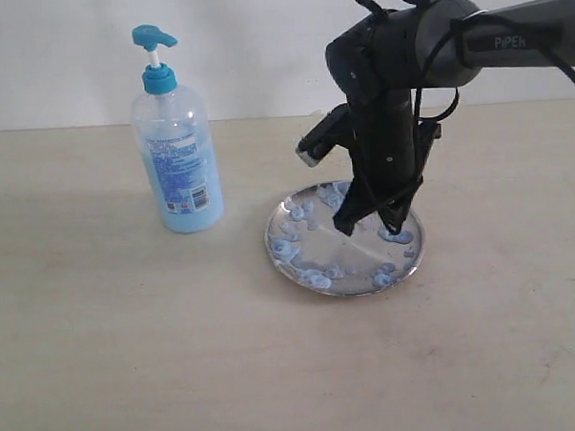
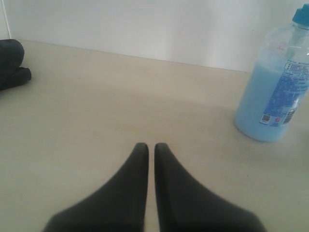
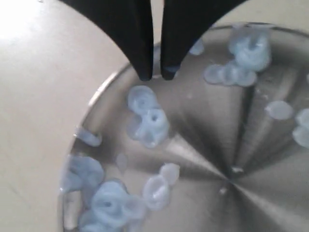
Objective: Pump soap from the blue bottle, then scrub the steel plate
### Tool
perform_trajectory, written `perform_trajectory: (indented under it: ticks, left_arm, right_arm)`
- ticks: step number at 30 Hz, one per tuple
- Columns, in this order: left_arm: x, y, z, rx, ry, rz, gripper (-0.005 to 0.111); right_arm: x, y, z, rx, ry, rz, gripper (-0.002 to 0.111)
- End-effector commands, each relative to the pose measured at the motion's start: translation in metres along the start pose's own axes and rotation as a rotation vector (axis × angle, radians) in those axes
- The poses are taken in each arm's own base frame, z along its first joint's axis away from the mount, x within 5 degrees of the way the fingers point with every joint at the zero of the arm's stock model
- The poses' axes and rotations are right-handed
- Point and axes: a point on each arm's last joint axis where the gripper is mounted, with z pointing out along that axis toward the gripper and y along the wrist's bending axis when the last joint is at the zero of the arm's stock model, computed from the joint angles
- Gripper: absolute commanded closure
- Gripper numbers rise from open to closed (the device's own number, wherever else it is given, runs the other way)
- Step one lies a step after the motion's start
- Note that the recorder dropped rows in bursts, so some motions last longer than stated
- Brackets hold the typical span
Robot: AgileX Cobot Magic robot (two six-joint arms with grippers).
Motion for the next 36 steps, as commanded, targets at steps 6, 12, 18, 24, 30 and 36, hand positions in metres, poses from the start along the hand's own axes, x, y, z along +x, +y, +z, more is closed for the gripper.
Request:
perform_trajectory:
  ticks: [6, 12, 18, 24, 30, 36]
  left_arm:
    - [0.001, 0.000, 0.000, 0.003, 0.000, -0.021, 0.103]
    - [0.001, 0.000, 0.000, 0.003, 0.000, -0.021, 0.103]
    - [0.001, 0.000, 0.000, 0.003, 0.000, -0.021, 0.103]
    - [0.001, 0.000, 0.000, 0.003, 0.000, -0.021, 0.103]
    - [0.001, 0.000, 0.000, 0.003, 0.000, -0.021, 0.103]
    - [0.001, 0.000, 0.000, 0.003, 0.000, -0.021, 0.103]
  right_arm:
    - [0.079, -0.001, -0.189, -0.007, -1.058, 0.155, 0.109]
    - [0.212, 0.014, -0.226, 0.314, -1.520, 0.213, 0.109]
    - [0.315, 0.064, -0.159, 0.184, -1.502, 0.302, 0.109]
    - [0.363, 0.082, -0.125, 0.303, -1.843, 0.402, 0.108]
    - [0.362, 0.089, -0.100, 0.072, -1.728, 0.540, 0.103]
    - [0.358, 0.098, -0.085, -0.022, -1.550, 0.482, 0.103]
